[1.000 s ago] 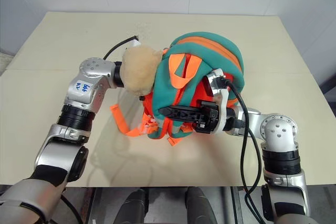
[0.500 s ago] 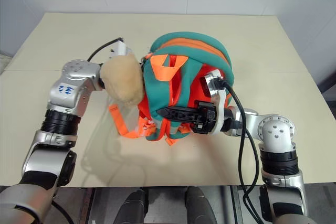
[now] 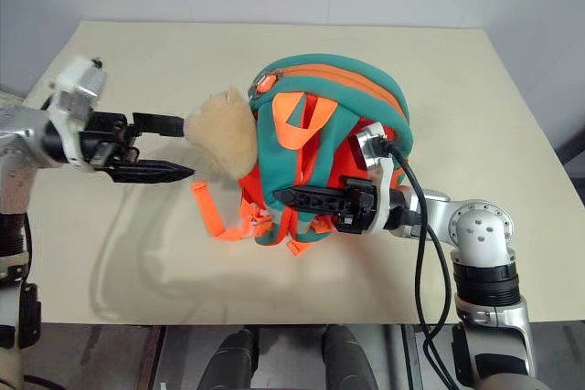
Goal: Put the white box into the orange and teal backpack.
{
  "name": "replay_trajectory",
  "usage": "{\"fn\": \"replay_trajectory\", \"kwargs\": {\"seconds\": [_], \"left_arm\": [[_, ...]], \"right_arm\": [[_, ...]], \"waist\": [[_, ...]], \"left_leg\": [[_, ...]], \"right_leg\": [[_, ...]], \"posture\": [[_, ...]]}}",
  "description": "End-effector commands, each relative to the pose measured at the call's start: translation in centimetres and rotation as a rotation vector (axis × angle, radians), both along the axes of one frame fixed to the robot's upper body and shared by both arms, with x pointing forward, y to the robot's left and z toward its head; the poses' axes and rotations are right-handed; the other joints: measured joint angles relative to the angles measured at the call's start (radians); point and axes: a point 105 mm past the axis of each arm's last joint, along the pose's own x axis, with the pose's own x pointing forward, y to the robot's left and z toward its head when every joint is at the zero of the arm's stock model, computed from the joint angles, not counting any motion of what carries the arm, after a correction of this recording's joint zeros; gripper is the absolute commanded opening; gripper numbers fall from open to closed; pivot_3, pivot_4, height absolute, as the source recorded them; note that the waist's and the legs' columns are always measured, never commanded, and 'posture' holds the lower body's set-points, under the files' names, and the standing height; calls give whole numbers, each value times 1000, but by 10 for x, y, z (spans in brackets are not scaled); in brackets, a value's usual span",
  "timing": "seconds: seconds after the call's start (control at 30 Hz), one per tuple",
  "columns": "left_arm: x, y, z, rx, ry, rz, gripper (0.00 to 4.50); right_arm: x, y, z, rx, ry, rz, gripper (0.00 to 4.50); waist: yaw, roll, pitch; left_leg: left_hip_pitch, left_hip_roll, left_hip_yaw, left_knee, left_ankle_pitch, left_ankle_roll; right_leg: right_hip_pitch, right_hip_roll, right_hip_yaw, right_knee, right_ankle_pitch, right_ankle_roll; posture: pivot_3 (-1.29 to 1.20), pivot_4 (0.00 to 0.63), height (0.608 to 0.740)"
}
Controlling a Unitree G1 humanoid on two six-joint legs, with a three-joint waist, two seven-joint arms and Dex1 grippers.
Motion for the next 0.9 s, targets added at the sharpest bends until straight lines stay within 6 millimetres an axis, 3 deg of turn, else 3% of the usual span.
{"fn": "replay_trajectory", "kwargs": {"seconds": [0.03,0.27,0.4,0.53,0.67,0.77,0.9], "left_arm": [[-24,-17,24,-97,-33,-126,4471],[-24,-40,22,-105,-81,-161,4471],[-19,-43,18,-88,-90,-140,4471],[-2,-22,9,-13,-131,-4,4471],[21,3,14,-26,-238,142,4471],[21,15,17,1,-266,136,3917],[21,23,20,16,-274,122,2692]], "right_arm": [[-3,1,6,22,-22,28,14],[-4,3,5,24,-21,37,14],[-4,4,5,27,-22,35,14],[-4,3,4,30,-22,23,14],[-5,3,3,33,-20,18,14],[-5,3,3,36,-20,18,14],[-5,3,4,38,-21,18,14]], "waist": [[0,0,0],[-4,0,0],[-1,0,0],[-4,0,0],[-1,0,0],[-1,0,0],[-1,0,0]], "left_leg": [[0,0,0,0,0,0],[1,0,0,0,0,0],[0,0,0,0,0,0],[0,0,0,0,0,0],[1,0,0,0,0,0],[0,0,0,0,0,0],[0,0,0,-2,0,0]], "right_leg": [[0,0,0,0,0,0],[0,0,0,0,0,0],[0,0,0,0,0,0],[0,0,0,0,0,0],[0,0,0,0,0,0],[0,0,0,-1,0,0],[0,0,0,-1,0,0]], "posture": [[0,150,740],[0,150,740],[0,150,740],[0,150,740],[0,150,740],[0,150,740],[0,150,740]]}}
